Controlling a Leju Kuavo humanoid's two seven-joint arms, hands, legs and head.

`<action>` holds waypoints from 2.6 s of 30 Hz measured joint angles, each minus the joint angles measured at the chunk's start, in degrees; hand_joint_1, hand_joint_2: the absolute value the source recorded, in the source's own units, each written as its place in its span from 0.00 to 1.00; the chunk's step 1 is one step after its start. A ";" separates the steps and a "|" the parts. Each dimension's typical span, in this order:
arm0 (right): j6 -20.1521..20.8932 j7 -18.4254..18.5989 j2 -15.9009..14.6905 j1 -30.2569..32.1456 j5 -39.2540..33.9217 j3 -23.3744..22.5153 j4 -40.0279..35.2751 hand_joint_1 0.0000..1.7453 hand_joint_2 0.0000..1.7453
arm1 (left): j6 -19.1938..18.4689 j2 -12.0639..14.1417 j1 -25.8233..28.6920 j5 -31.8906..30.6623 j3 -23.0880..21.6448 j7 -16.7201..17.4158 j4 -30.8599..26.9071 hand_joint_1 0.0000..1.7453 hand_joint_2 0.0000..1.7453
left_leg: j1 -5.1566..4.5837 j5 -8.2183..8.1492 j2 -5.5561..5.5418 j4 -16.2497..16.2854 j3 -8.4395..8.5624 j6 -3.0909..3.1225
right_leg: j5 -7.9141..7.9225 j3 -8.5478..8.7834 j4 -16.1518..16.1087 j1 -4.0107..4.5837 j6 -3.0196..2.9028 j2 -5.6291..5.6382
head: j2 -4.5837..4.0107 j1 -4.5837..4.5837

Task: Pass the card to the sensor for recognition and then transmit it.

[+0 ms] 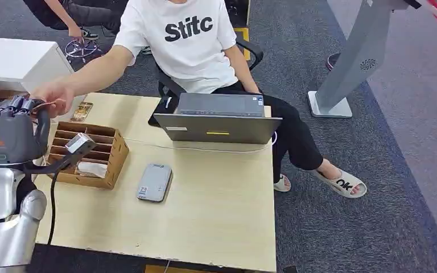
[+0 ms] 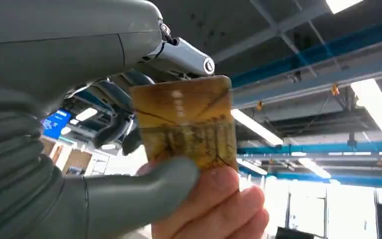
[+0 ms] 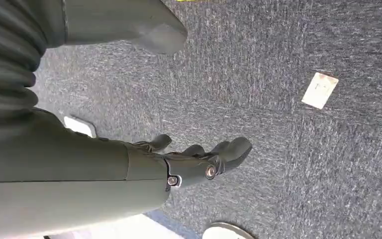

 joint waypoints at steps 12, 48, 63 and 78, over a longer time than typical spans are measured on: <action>0.02 0.63 0.00 -0.01 0.48 0.00 0.02 0.00 1.00 | 4.52 -1.95 0.53 -0.07 0.00 0.07 -0.87 0.00 1.00 | 0.00 0.00 0.00 0.00 0.00 0.00 | 0.00 0.00 0.00 0.00 0.00 0.00 | 0.00 0.00; 0.17 -0.76 0.00 0.79 0.00 -4.41 0.02 0.00 1.00 | -39.48 16.61 18.23 37.53 4.59 -4.92 -12.74 0.00 1.00 | 0.01 0.01 0.09 -0.05 -0.05 -0.01 | 0.00 -0.07 0.03 0.00 -0.02 0.05 | 0.00 0.00; 1.05 -0.44 0.00 0.51 1.97 -4.41 0.02 0.00 1.00 | -34.14 13.71 16.19 28.28 2.77 -2.80 -9.09 0.00 1.00 | 0.00 0.01 0.04 -0.04 -0.06 0.00 | 0.01 -0.11 0.00 0.00 -0.03 0.03 | 0.00 0.00; 1.14 -0.18 0.00 0.41 3.10 -4.41 0.02 0.00 1.00 | -30.47 8.35 13.39 25.29 -0.39 -3.87 -3.80 0.00 1.00 | 0.01 0.01 0.08 -0.04 -0.07 -0.01 | 0.04 -0.17 0.00 0.01 -0.05 0.08 | 0.00 0.00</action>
